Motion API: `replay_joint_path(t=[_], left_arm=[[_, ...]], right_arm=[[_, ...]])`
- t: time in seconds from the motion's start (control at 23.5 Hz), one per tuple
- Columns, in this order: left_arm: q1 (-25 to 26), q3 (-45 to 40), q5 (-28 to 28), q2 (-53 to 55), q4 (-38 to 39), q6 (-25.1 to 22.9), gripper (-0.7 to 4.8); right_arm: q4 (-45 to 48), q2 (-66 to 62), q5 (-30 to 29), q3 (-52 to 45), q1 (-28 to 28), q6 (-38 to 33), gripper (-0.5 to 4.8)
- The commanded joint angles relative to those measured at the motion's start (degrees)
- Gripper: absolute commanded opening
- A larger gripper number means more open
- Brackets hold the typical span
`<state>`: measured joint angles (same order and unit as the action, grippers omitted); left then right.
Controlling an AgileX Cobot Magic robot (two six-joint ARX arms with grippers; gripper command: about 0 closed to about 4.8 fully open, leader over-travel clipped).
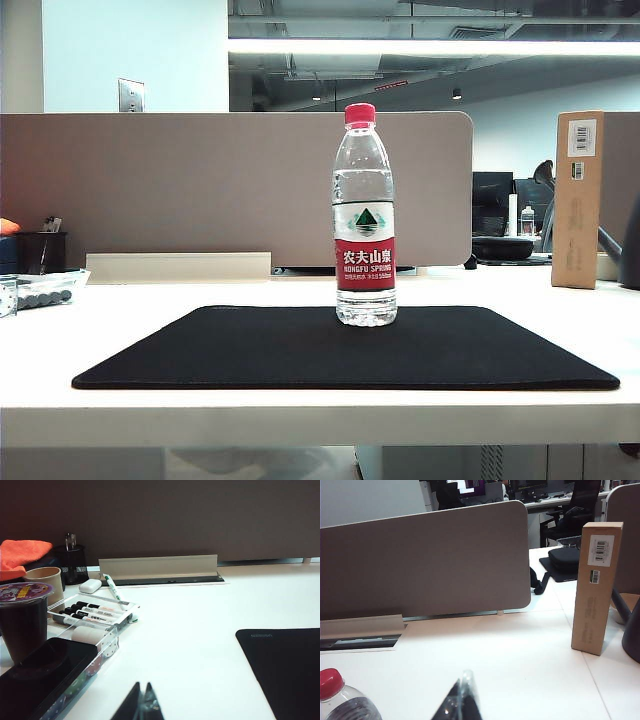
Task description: Stand the plastic bottle up on the black mouse pad.
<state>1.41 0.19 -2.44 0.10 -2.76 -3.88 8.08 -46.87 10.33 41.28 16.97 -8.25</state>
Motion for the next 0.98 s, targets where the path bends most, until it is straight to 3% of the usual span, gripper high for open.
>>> replay_joint_path(t=[0.04, 0.21, 0.3, 0.43, 0.6, 0.68, 0.81, 0.98], left_arm=[[0.0, 0.3, -0.3, 0.0, -0.7, -0.2, -0.04], [0.0, 0.3, -0.3, 0.0, -0.7, -0.2, -0.04], [0.0, 0.3, -0.3, 0.0, -0.7, -0.2, -0.04], [0.0, 0.3, -0.3, 0.0, -0.7, -0.2, -0.04], [0.0, 0.3, -0.3, 0.0, -0.7, -0.2, -0.04], [0.0, 0.3, -0.3, 0.0, -0.7, -0.2, -0.04], [0.0, 0.3, -0.4, 0.0, -0.7, -0.2, -0.04], [0.0, 0.3, -0.4, 0.0, -0.7, -0.2, -0.04]], right_arm=[[1.1, 0.1, 0.1, 0.3, 0.0, 0.2, -0.05], [-1.3, 2.1, -0.1, 0.3, -1.9, 3.5, -0.05], [-7.6, 5.3, 0.2, 0.2, -3.8, 6.0, -0.05], [-12.6, 9.6, 0.3, -2.6, -10.9, 6.9, -0.05], [-11.4, 19.9, 1.6, -13.8, -16.2, 8.9, -0.05], [-8.1, 25.5, 0.2, -21.1, -16.5, 12.8, -0.05], [-4.5, 33.5, -1.8, -30.5, -16.3, 13.0, -0.05], [-2.7, 43.4, -10.5, -40.5, -16.3, 13.0, -0.05]])
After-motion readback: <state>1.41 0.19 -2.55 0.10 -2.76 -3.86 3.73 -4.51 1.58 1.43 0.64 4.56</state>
